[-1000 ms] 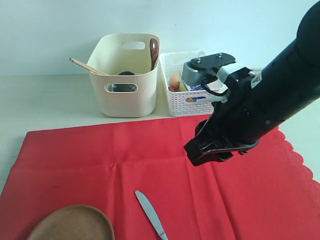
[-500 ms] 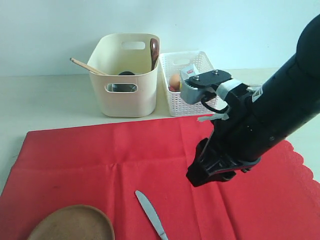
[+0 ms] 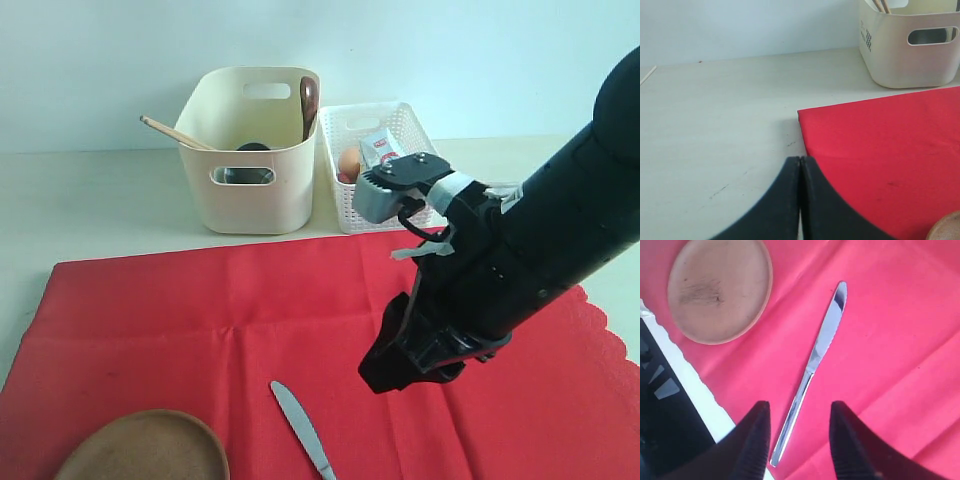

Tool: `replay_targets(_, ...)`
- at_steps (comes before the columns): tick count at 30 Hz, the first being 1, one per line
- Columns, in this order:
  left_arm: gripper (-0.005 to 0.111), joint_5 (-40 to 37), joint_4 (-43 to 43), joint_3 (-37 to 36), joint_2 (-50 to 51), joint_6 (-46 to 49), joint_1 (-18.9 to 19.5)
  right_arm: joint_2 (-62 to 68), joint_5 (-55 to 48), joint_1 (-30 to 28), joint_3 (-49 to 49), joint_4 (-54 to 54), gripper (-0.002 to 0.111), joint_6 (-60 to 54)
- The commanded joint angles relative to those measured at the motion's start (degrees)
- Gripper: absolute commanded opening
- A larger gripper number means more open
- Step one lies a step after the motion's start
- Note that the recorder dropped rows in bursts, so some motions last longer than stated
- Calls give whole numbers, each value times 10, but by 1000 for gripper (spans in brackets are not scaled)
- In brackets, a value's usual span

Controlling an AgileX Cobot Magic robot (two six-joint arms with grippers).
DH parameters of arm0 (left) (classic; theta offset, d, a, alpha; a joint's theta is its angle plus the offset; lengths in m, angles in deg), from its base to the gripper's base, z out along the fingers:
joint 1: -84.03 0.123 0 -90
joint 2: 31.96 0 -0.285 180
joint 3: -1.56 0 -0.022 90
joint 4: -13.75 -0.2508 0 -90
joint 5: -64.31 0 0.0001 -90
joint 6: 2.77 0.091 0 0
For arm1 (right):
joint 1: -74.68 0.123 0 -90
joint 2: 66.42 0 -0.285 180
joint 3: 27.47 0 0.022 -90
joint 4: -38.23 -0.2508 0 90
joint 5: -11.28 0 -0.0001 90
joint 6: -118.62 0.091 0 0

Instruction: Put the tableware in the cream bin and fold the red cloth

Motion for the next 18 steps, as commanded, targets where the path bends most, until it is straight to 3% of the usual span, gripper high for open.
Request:
replay_targets(1,0,5,-2,-2,-3,0,-3,-3,-6,1,-3,-5,38,-20)
replay_targets(10,0,5,-2,-2,-3,0,-3,3,-17,13,-3,-4,38,-53)
replay_targets(14,0,5,-2,-2,-3,0,-3,41,-24,85,-3,27,38,-84)
replay_targets(18,0,5,-2,-2,-3,0,-3,91,11,138,-3,87,38,-6)
